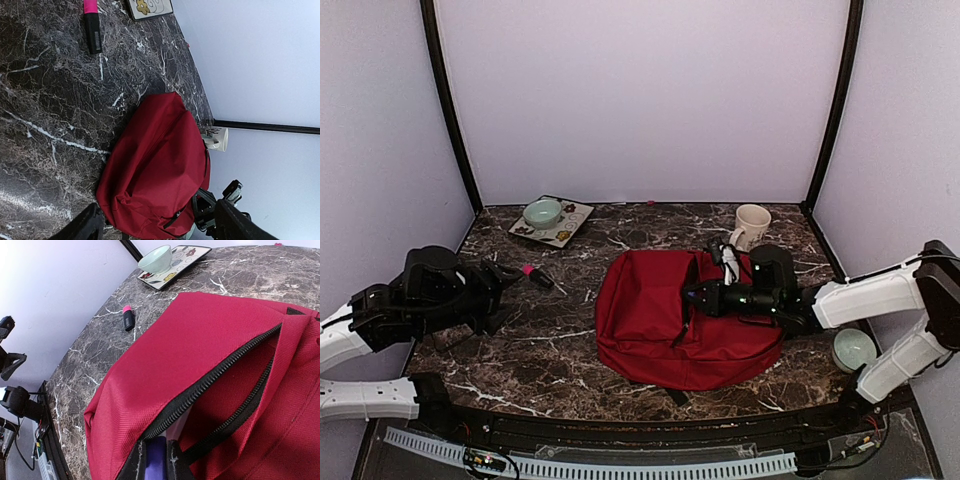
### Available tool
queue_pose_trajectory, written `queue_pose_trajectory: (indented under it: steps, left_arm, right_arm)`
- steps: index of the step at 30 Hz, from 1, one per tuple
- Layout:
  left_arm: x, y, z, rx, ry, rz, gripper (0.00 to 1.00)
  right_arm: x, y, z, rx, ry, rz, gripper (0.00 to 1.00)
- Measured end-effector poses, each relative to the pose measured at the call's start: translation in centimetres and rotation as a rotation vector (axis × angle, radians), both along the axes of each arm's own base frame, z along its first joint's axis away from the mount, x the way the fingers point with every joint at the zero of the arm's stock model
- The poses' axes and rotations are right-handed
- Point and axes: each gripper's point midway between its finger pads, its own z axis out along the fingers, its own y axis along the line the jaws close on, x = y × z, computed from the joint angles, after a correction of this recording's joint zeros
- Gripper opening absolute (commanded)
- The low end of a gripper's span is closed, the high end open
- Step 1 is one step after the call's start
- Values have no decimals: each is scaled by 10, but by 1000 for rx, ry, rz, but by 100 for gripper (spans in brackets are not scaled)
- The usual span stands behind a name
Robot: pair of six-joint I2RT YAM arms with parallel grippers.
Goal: Pack the student bag
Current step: Place the pen in the lower front pocket of the bag.
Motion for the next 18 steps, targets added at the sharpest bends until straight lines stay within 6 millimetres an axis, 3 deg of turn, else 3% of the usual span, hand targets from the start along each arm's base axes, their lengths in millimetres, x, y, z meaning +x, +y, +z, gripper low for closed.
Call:
queue_pose_trajectory:
  steps: [5,10,13,18]
  left_arm:
    - [4,-7,2,8,4,-13,78]
    - [6,-11,7,8,0,-22,78]
    - [6,-12,9,7,-1,-25,78]
    - [6,-14,5,23,8,-33,78]
  right_arm:
    - [1,8,1,7,-4,32,28]
    - [1,12,8,-3,-16,57,42]
    - [1,9,13,-42,-6,53,49]
    - [3,-8,40,-119,-37,9,63]
